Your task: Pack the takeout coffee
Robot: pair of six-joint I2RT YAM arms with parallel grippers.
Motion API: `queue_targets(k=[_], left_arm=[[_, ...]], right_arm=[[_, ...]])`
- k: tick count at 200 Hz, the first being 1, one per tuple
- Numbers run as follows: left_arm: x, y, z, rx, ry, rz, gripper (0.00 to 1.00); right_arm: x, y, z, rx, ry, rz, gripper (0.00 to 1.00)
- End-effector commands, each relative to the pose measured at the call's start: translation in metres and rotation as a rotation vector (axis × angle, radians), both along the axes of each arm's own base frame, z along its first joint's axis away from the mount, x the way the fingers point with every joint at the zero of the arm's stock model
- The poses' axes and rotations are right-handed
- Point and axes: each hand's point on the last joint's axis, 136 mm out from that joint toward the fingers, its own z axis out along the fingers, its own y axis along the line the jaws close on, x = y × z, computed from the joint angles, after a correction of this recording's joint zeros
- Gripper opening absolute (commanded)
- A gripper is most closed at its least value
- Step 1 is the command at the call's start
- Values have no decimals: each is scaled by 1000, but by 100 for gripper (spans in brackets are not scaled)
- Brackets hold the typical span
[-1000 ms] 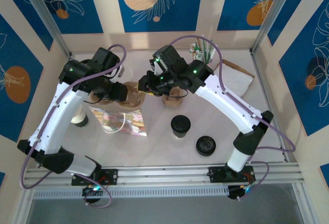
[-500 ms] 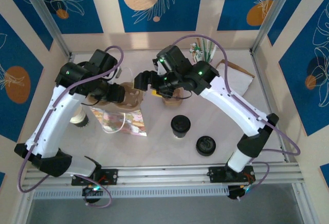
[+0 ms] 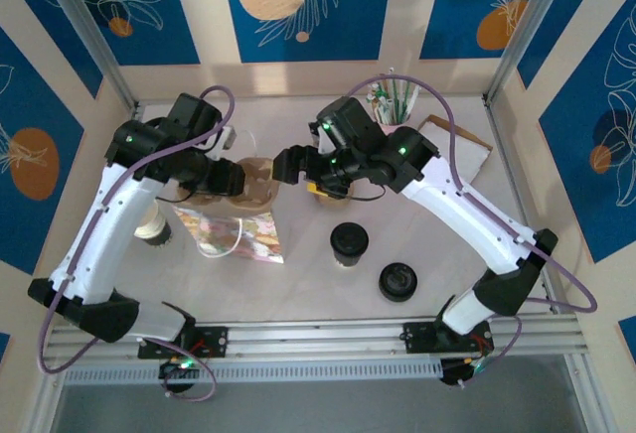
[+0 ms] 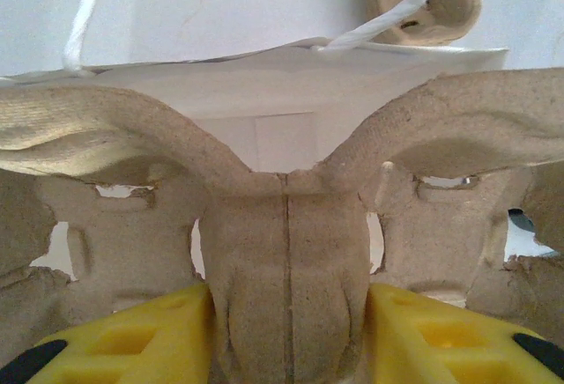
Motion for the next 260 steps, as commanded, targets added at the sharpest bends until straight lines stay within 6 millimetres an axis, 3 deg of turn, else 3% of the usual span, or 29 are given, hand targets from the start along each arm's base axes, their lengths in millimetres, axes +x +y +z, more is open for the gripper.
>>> queue_targets(k=[1, 71, 174, 229, 260], left_arm=[[0, -6, 11, -67, -14, -9, 46], [5, -9, -4, -140, 38, -9, 44], [8, 10, -15, -137, 66, 30, 43], [10, 16, -17, -133, 63, 44, 43], [10, 18, -16, -162, 60, 56, 43]], right_arm=[[-3, -10, 7, 16, -12, -14, 88], [-2, -12, 2, 11, -1, -17, 88], [-3, -6, -14, -88, 19, -2, 77], [-1, 15, -29, -134, 40, 17, 77], [2, 19, -31, -63, 54, -8, 75]])
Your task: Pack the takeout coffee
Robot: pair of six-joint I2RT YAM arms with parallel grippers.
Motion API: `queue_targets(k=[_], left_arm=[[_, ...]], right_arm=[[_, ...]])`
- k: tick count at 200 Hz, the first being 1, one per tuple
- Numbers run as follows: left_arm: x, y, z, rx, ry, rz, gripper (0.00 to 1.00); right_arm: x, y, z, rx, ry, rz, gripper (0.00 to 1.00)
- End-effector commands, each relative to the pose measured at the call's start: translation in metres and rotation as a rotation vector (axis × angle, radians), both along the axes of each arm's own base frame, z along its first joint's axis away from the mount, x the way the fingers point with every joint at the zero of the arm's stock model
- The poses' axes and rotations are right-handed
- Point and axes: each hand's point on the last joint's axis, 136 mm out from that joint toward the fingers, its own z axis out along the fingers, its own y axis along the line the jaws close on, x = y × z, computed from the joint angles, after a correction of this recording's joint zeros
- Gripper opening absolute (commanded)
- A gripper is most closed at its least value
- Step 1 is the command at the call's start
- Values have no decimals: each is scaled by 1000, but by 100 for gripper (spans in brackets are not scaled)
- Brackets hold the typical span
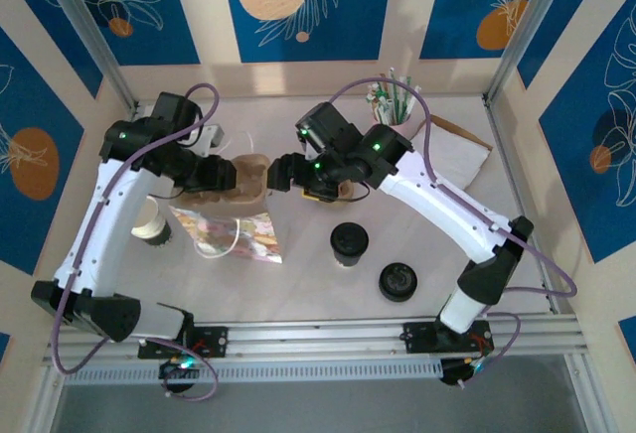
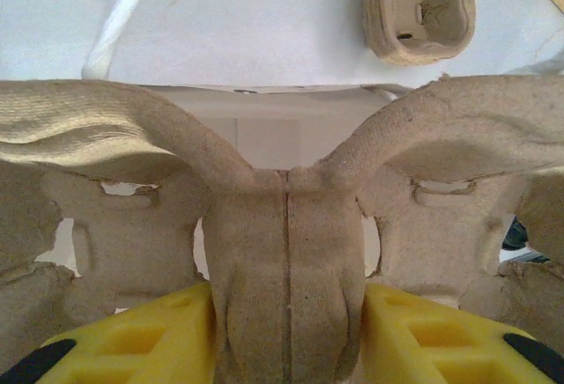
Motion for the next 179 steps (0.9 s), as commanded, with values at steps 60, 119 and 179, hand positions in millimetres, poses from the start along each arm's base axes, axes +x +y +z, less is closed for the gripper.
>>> queue_targets(k=[60, 119, 179], left_arm=[[-5, 2, 7, -94, -19, 7, 41], [-5, 6, 5, -113, -17, 26, 38], [-5, 9, 6, -122, -21, 41, 37]], right_arm=[[8, -1, -7, 182, 64, -81, 70], [21, 9, -11, 275, 86, -100, 69], [33, 16, -12, 339, 103, -120, 69]])
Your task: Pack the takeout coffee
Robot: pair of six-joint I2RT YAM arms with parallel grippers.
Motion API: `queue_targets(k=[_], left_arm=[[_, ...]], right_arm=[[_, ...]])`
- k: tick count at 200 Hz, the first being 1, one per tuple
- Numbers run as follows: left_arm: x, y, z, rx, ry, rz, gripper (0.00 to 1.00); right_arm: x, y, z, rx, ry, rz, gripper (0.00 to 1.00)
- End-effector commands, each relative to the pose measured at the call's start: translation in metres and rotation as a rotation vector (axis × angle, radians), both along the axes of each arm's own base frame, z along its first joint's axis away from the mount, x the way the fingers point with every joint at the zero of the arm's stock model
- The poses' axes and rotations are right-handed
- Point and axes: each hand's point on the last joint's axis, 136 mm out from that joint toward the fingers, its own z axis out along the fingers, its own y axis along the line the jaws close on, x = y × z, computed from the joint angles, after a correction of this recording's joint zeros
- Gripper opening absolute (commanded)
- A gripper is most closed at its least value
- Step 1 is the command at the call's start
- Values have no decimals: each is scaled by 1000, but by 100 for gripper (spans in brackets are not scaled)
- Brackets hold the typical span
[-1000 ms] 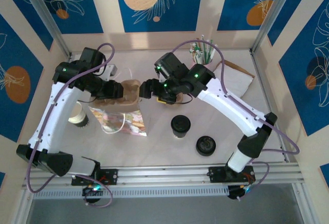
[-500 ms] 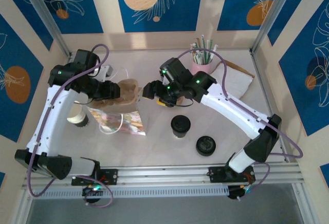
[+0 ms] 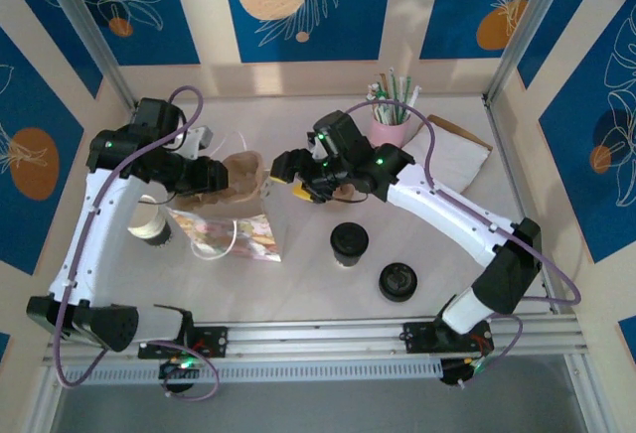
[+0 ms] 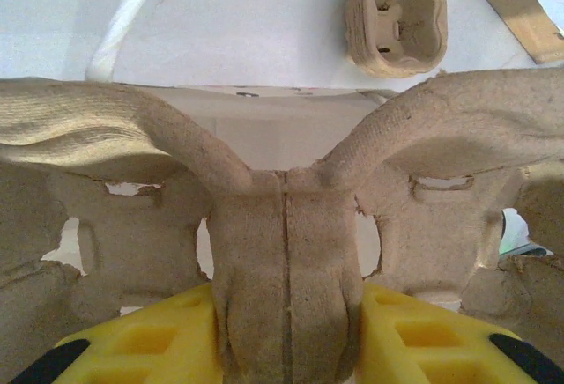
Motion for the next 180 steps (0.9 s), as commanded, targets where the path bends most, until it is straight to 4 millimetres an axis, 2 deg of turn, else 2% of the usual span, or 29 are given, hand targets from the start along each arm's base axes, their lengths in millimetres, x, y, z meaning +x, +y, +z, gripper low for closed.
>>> queue_targets(k=[1, 125, 180], left_arm=[[-2, 1, 4, -27, -17, -2, 37], [-2, 0, 4, -34, -18, -3, 36], [-3, 4, 2, -8, -17, 3, 35]], right_arm=[[1, 5, 11, 66, 4, 5, 69], [5, 15, -9, 17, 51, 23, 67], [1, 1, -14, -69, 51, 9, 62]])
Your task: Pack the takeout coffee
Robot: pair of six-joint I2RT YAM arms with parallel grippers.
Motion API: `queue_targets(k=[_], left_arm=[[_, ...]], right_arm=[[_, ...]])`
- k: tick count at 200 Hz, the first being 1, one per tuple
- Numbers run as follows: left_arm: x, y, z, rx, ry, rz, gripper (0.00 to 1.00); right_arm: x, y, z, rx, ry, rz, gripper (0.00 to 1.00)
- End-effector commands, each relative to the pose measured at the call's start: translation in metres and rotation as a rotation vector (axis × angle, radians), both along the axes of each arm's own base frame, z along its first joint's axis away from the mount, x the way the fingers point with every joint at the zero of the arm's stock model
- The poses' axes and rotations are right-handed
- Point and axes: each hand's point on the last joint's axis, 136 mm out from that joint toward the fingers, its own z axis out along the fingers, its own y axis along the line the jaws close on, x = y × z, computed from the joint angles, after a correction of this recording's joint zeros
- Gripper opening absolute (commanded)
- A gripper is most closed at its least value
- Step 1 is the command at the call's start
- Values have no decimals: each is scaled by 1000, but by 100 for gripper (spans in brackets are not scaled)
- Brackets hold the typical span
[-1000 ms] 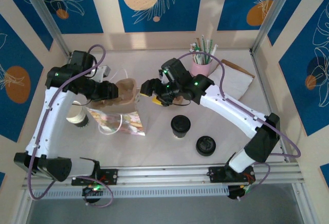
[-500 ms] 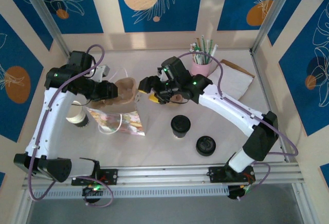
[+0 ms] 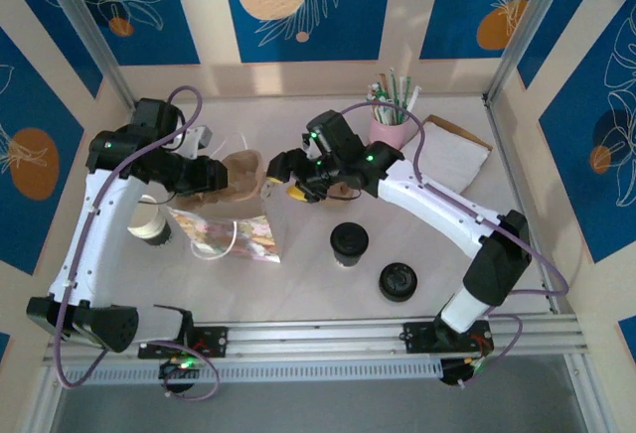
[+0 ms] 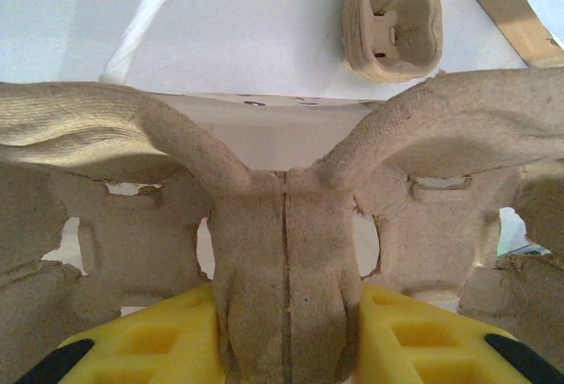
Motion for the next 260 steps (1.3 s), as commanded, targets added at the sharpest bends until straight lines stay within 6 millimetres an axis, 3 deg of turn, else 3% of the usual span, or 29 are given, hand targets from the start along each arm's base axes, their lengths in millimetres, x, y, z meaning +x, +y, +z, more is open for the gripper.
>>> queue_targets(k=[1, 71, 141, 260], left_arm=[[-4, 4, 1, 4, -9, 1, 35], [-6, 19, -18, 104, 30, 20, 34], [-7, 20, -19, 117, 31, 15, 33], [-9, 29, -41, 243, 64, 14, 32]], right_arm=[[-5, -8, 1, -55, 0, 5, 62], [-8, -13, -2, -105, -3, 19, 60], [-6, -22, -5, -150, -12, 1, 60], [-6, -30, -10, -166, -10, -9, 60]])
